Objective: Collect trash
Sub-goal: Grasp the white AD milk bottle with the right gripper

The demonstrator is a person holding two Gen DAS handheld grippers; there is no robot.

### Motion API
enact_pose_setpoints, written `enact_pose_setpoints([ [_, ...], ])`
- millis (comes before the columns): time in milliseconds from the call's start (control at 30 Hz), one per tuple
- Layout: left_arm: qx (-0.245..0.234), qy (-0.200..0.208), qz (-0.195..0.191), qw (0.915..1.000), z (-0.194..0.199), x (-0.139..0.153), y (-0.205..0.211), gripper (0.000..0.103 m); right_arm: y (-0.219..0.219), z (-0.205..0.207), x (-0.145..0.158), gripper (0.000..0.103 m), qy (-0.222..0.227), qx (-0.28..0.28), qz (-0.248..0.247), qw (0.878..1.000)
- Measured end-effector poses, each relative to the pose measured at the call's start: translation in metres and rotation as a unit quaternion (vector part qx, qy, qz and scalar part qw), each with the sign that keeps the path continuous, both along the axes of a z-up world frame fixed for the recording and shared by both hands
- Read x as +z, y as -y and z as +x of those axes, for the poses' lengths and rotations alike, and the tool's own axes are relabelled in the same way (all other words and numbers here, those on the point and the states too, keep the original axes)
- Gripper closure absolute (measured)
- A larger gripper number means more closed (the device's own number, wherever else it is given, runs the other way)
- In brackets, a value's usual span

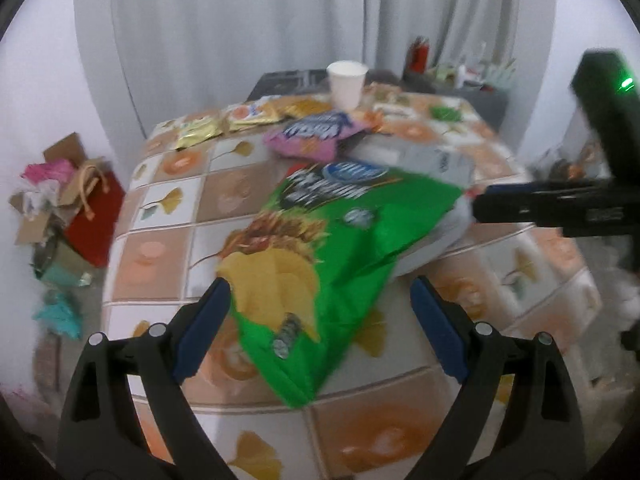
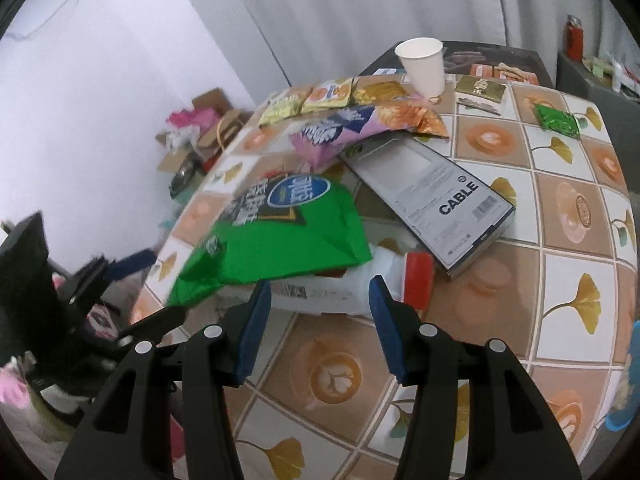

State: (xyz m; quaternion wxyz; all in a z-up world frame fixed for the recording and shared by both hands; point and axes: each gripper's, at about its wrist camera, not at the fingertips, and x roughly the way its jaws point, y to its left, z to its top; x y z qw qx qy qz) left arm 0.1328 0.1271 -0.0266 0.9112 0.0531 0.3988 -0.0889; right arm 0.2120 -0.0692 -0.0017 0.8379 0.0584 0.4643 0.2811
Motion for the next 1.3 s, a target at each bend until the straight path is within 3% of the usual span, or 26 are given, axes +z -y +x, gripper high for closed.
enact_pose_setpoints([
  [133, 0.039, -0.005, -0.025, 0.9989, 0.014, 0.0, -0.018, 0.016, -0.018, 0.004, -0.004, 0.052, 0.0, 0.011, -0.035, 0.999],
  [333, 0.105, -0.018, -0.087, 0.9904, 0.035, -0.003, -0.054, 0.016, -0.041, 0.01, -0.004, 0.052, 0.001, 0.024, -0.038, 0.999],
  [500, 0.087, -0.009, -0.14, 0.9862, 0.028, 0.004, -0.06, 0.016, -0.051, 0.02, -0.005, 0.052, 0.001, 0.023, -0.038, 0.999],
  [633, 0.07, -0.01, -0.131, 0.9888, 0.019, 0.001, -0.055, 0.016, -0.062, 0.029, -0.005, 0.052, 0.001, 0.023, -0.033, 0.999],
  [867, 0.086, -0.032, -0.149, 0.9847, 0.018, -0.012, -0.063, 0.016, -0.078, 0.043, -0.013, 0.052, -0.008, 0.028, -0.001, 1.0],
  [1000, 0.092, -0.033, -0.146, 0.9845, 0.017, -0.014, -0.064, 0.016, -0.081, 0.04, -0.018, 0.046, -0.014, 0.055, 0.002, 0.998],
  [1300, 0.092, -0.039, -0.139, 0.9853, 0.019, -0.018, -0.061, 0.016, -0.056, 0.013, -0.033, 0.039, -0.058, 0.085, -0.026, 0.994],
])
